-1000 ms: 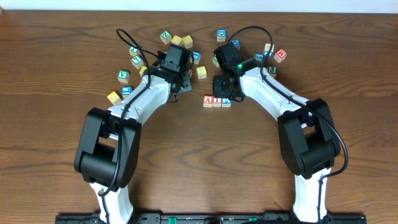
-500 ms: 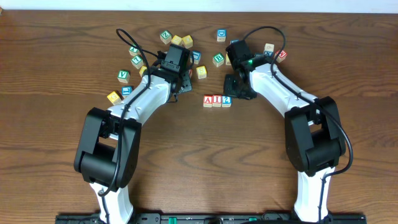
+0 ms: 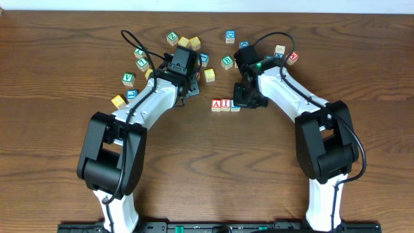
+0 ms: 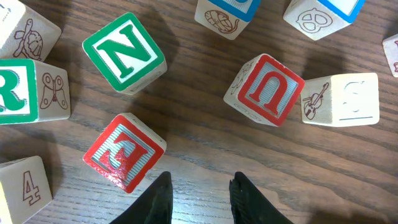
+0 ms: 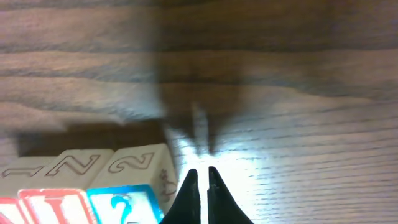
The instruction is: Spell out AI2
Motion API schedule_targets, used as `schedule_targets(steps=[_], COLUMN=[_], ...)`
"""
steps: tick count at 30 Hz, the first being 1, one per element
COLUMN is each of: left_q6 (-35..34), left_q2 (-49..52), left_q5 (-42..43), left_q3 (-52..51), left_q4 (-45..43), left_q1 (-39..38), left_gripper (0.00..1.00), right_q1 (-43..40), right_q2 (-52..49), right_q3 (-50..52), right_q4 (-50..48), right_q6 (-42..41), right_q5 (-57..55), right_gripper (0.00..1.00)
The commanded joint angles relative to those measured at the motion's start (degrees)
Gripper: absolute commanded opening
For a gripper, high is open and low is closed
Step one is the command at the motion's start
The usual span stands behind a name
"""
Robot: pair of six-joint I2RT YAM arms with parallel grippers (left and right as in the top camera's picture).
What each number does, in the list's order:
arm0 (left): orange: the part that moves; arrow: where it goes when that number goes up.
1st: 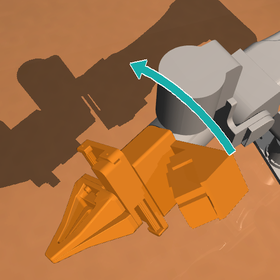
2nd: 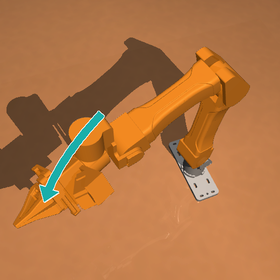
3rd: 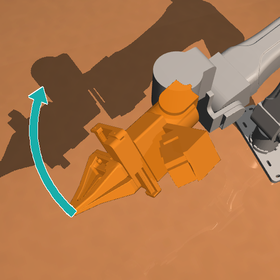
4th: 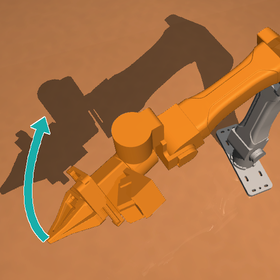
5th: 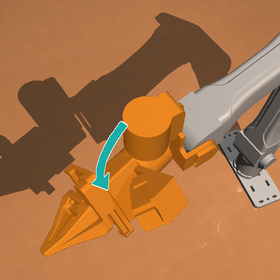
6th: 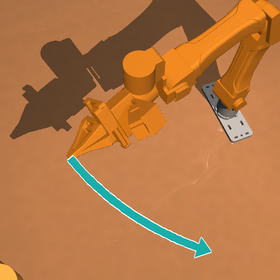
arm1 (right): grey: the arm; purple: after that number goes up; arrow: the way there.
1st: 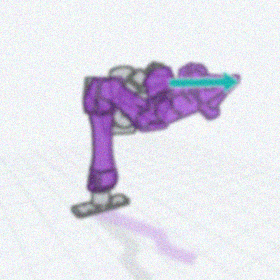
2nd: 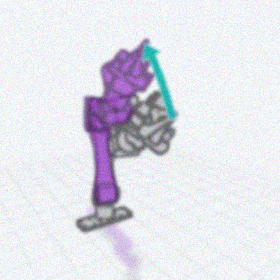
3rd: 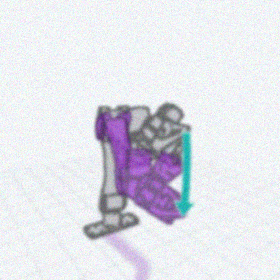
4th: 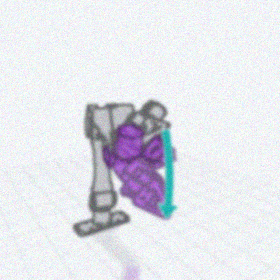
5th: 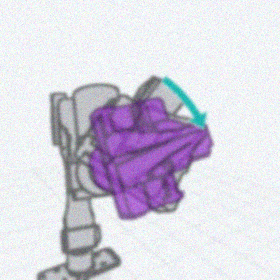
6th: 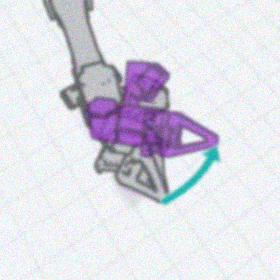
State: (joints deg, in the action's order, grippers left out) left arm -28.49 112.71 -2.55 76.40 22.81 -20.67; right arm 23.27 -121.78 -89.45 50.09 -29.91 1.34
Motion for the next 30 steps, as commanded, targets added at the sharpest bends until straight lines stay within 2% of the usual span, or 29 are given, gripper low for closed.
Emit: schedule_targets(steps=[1, 17, 30], left_q6=[0.4, 0.4, 0.3], left_q2=[-1.0, -1.0, -1.0], left_q5=[-1.2, -1.2, -1.2], left_q3=[-0.3, -0.3, -0.3], left_q4=[0.3, 0.3, 0.3], left_q1=[0.1, 0.1, 0.1], left_gripper=[0.31, 0.31, 0.31], right_q1=[1.0, 1.1, -1.1], right_q2=[1.8, 1.8, 4.2], right_q3=[0.2, 0.2, -3.5], right_q4=[0.1, -0.6, -1.7], right_q6=[-0.9, -0.6, 8.0], right_q5=[1.0, -0.6, -0.7], right_gripper=[0.02, 0.04, 0.04])
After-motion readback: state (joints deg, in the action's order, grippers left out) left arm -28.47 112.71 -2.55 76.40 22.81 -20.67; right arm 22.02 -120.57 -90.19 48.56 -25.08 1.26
